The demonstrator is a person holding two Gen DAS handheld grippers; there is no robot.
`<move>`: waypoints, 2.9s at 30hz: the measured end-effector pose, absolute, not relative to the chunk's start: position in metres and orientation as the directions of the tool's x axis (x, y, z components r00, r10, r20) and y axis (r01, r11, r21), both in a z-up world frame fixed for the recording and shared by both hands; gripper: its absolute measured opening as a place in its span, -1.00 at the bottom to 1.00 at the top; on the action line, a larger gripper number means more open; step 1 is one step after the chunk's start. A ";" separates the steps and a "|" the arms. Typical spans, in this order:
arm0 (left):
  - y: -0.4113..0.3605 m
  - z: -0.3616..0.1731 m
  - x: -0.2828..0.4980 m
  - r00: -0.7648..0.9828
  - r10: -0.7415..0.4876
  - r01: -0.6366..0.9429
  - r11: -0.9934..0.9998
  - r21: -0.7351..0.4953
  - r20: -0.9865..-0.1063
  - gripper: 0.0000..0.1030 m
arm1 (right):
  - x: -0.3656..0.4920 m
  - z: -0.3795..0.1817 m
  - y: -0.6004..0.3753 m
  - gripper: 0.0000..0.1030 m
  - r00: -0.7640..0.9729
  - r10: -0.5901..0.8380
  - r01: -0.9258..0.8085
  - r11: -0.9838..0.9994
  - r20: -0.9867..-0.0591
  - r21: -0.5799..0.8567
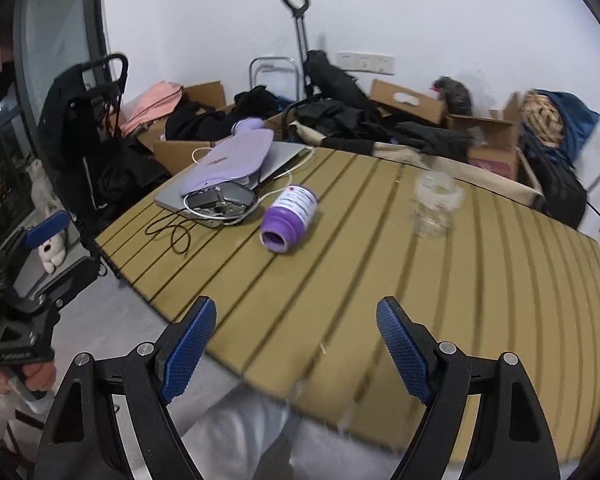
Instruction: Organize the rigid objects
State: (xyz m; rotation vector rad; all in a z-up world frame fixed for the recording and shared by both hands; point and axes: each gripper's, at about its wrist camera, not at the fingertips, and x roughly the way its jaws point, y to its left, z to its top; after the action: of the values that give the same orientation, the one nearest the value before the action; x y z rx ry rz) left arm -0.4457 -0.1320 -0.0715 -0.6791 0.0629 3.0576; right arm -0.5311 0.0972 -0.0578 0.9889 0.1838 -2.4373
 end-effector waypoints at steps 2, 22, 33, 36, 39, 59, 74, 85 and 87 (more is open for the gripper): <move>-0.143 -0.081 -0.458 -0.901 0.001 -0.015 -0.999 0.030 -0.433 1.00 | -0.555 -0.069 0.075 0.68 -0.602 -0.404 0.508 -0.859 -0.688 0.060; -0.160 -0.106 -0.536 -0.861 0.002 0.016 -0.999 -0.031 -0.508 1.00 | -0.692 -0.172 -0.013 0.37 -0.521 -0.392 0.474 -0.872 -0.758 0.125; -0.089 -0.125 -0.597 -0.802 0.204 -0.126 -0.976 -0.176 -0.562 0.99 | -0.610 -0.168 0.071 0.38 -0.396 -0.503 0.722 -0.687 -0.768 0.077; -0.080 -0.130 -0.618 -0.751 0.287 -0.133 -0.948 -0.290 -0.595 0.95 | -0.600 -0.170 0.081 0.38 -0.394 -0.524 0.741 -0.667 -0.755 0.076; -0.065 -0.133 -0.628 -0.723 0.300 -0.164 -0.950 -0.268 -0.622 0.56 | -0.596 -0.171 0.083 0.39 -0.400 -0.537 0.738 -0.669 -0.743 0.086; -0.044 -0.147 -0.596 -0.711 0.184 -0.224 -0.974 -0.030 -0.679 0.13 | -0.599 -0.170 0.119 0.54 -0.525 -0.436 0.679 -0.732 -0.731 -0.051; -0.024 -0.121 -0.654 -0.688 0.293 -0.281 -0.951 -0.129 -0.664 0.37 | -0.605 -0.165 0.142 0.54 -0.527 -0.473 0.659 -0.752 -0.706 0.012; -0.022 -0.140 -0.637 -0.673 0.268 -0.347 -0.937 -0.026 -0.689 0.17 | -0.626 -0.168 0.163 0.54 -0.543 -0.437 0.581 -0.812 -0.717 0.055; -0.022 -0.128 -0.632 -0.671 0.359 -0.404 -0.910 -0.086 -0.648 0.66 | -0.629 -0.167 0.166 0.54 -0.545 -0.444 0.568 -0.819 -0.711 0.077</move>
State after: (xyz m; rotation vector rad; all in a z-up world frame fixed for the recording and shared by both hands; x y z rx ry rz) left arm -0.6320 -0.0224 -0.1279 -0.9662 0.0901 2.5414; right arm -0.6291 0.1663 -0.1669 1.0124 0.2177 -2.3353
